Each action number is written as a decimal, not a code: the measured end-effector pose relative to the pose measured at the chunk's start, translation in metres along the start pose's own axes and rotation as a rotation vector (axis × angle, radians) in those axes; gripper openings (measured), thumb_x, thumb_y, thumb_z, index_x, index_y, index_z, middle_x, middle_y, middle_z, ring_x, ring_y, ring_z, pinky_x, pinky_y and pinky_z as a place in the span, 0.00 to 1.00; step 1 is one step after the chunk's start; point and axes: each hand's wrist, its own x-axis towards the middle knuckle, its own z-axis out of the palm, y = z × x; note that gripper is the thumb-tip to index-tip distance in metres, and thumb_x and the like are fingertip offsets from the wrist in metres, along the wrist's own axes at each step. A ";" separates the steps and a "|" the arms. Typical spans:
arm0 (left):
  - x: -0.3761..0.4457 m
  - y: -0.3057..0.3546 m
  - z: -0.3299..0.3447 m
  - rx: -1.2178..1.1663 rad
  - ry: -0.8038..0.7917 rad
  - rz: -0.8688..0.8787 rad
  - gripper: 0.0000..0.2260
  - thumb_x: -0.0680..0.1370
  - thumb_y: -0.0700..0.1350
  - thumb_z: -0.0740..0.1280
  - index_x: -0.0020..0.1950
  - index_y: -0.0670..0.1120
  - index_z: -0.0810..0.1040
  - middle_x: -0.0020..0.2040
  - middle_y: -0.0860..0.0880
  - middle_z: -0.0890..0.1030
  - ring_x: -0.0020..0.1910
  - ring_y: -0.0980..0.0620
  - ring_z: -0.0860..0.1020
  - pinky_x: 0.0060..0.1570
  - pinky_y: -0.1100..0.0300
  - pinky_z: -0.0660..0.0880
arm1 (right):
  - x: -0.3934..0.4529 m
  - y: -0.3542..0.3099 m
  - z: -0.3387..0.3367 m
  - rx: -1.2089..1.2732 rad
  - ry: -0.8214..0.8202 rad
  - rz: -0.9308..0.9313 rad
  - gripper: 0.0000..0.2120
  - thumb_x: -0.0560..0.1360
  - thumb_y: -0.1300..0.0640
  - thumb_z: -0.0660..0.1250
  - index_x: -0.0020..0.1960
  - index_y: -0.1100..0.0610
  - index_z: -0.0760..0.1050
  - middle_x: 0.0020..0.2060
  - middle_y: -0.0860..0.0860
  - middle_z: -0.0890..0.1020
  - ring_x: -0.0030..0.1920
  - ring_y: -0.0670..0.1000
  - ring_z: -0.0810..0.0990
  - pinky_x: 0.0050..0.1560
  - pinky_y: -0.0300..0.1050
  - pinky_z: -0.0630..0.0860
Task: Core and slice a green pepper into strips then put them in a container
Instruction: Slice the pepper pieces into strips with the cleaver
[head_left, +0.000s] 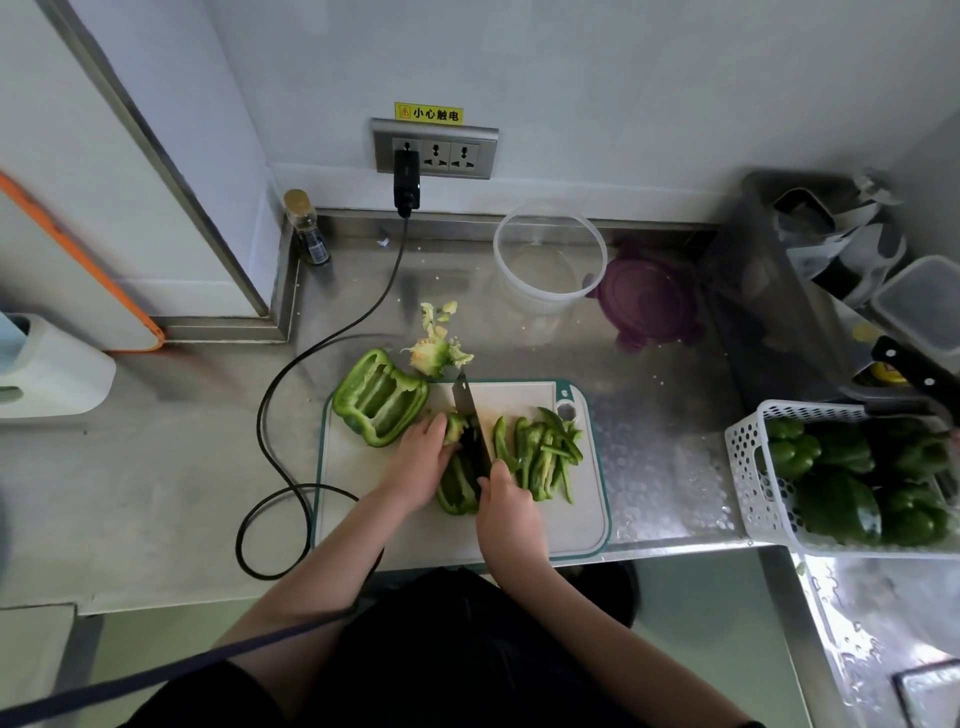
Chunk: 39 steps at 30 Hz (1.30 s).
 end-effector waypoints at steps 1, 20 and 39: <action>-0.001 0.000 0.000 -0.007 -0.002 -0.007 0.09 0.80 0.42 0.61 0.57 0.39 0.70 0.56 0.40 0.75 0.56 0.42 0.72 0.53 0.53 0.70 | 0.000 0.002 0.000 -0.028 0.001 -0.008 0.06 0.83 0.57 0.51 0.54 0.58 0.65 0.42 0.57 0.80 0.42 0.57 0.80 0.33 0.45 0.72; -0.003 -0.006 -0.012 -0.244 -0.101 -0.060 0.06 0.80 0.42 0.61 0.55 0.42 0.70 0.53 0.43 0.77 0.54 0.46 0.76 0.55 0.53 0.73 | 0.021 -0.007 0.001 -0.223 -0.073 -0.052 0.17 0.77 0.69 0.53 0.63 0.56 0.61 0.45 0.57 0.80 0.46 0.59 0.80 0.38 0.49 0.74; 0.006 -0.001 0.000 0.019 -0.066 -0.057 0.16 0.82 0.47 0.56 0.67 0.41 0.66 0.61 0.41 0.69 0.60 0.42 0.69 0.60 0.54 0.66 | -0.002 0.013 -0.020 0.301 0.092 -0.043 0.06 0.82 0.52 0.54 0.46 0.50 0.65 0.32 0.52 0.76 0.30 0.53 0.77 0.31 0.52 0.77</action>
